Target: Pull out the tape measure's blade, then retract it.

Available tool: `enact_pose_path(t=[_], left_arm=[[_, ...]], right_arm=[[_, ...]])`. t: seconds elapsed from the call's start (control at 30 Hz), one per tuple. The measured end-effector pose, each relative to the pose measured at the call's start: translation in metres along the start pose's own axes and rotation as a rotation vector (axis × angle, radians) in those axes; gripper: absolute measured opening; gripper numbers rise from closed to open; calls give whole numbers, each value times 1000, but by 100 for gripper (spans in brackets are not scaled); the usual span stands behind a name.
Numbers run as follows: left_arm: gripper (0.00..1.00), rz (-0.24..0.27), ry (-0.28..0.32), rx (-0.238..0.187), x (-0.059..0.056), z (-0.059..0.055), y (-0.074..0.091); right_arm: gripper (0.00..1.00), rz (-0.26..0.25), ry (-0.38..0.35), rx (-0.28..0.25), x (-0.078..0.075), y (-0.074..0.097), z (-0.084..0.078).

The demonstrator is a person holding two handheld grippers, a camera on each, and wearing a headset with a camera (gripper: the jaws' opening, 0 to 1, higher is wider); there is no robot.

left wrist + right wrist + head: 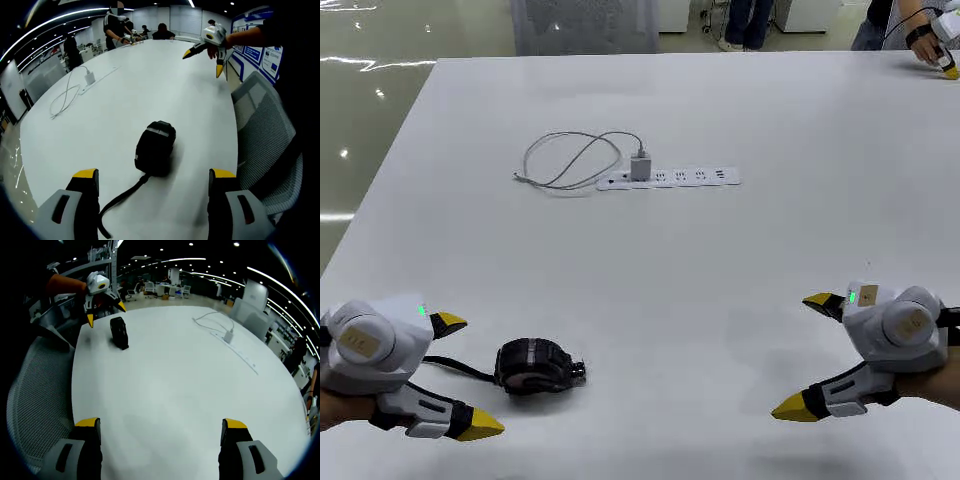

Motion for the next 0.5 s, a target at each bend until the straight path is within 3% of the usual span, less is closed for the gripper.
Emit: enact_pose_path(t=[0.17,0.5], left_arm=[[85,-40,-53,26,-1,7,-8],[80,-69,-136,59,-4,18,-30]], right_arm=[[99,26,23,4,0,-9,11],[99,74,49,1,4,-30,32]])
Point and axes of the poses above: the centre of the closed fingertips' face, and the gripper's own axes: y roughly backward along the fingers, x roughly to its left, z roughly out of its top, the point moved 4 cm from there along y, roughly backward along the fingers, and after that the axes turned 12 degrees about z, right-handed, at the moved point
